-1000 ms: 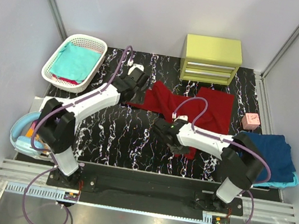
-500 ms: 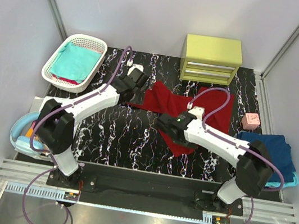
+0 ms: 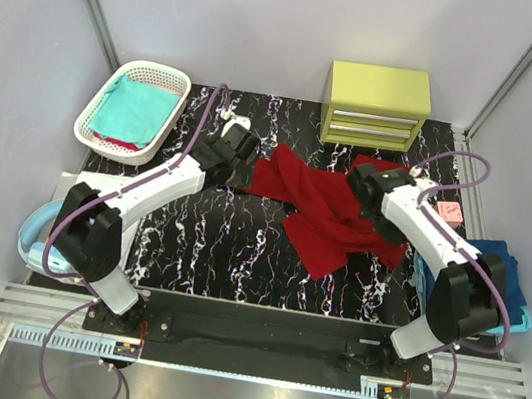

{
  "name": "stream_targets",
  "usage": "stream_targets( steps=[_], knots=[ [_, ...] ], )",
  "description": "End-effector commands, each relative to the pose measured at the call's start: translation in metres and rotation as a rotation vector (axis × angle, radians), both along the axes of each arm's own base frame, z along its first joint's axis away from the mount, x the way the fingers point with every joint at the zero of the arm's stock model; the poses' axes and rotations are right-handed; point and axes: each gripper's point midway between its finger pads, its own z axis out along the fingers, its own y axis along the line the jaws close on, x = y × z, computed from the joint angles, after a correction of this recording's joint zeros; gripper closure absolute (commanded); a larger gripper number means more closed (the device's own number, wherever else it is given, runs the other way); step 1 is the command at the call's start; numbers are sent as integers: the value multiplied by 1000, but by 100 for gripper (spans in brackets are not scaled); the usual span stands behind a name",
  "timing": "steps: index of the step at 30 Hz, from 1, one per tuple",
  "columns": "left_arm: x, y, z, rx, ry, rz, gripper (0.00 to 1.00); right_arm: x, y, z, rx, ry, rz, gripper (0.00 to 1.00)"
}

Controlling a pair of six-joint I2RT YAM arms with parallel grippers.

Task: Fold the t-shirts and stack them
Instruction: Flatten out the tshirt

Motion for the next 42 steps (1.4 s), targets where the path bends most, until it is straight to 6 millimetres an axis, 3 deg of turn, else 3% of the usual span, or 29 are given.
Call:
stream_targets(
  steps=[1,10,16,17,18,20,22,25,27,28,30,31,34,42],
  knots=[
    [3,-3,16,-57,-50,8,26,8,-36,16,-8,-29,-56,100],
    [3,-5,12,-58,-39,3,26,30,-64,8,25,-13,-126,100],
    [2,-5,9,-55,-32,5,26,38,-59,0,52,0,-87,100],
    [2,-5,9,-54,-32,4,26,47,-54,2,80,-47,-68,95],
    [1,-5,8,-55,-30,4,26,47,-51,9,99,-65,-16,79],
    [2,-5,9,-57,-33,6,25,53,-41,19,141,-111,34,66],
    [3,-7,10,-63,-31,3,24,55,-29,34,139,-136,109,44],
    [2,-12,9,-74,-26,-5,23,52,2,39,193,-122,237,30],
    [3,-15,8,-73,-25,-11,23,44,23,35,221,-103,304,28],
    [2,-16,7,-73,-22,-13,23,37,50,31,253,-84,384,27],
    [1,-18,5,-72,-19,-18,22,26,78,18,299,-41,453,26],
    [1,-18,4,-72,-16,-18,22,16,102,13,328,-13,528,25],
    [0,-18,4,-82,-15,-12,22,3,141,-7,353,44,642,25],
    [-9,-10,3,-85,-20,1,21,7,178,-54,398,155,726,26]
  ],
)
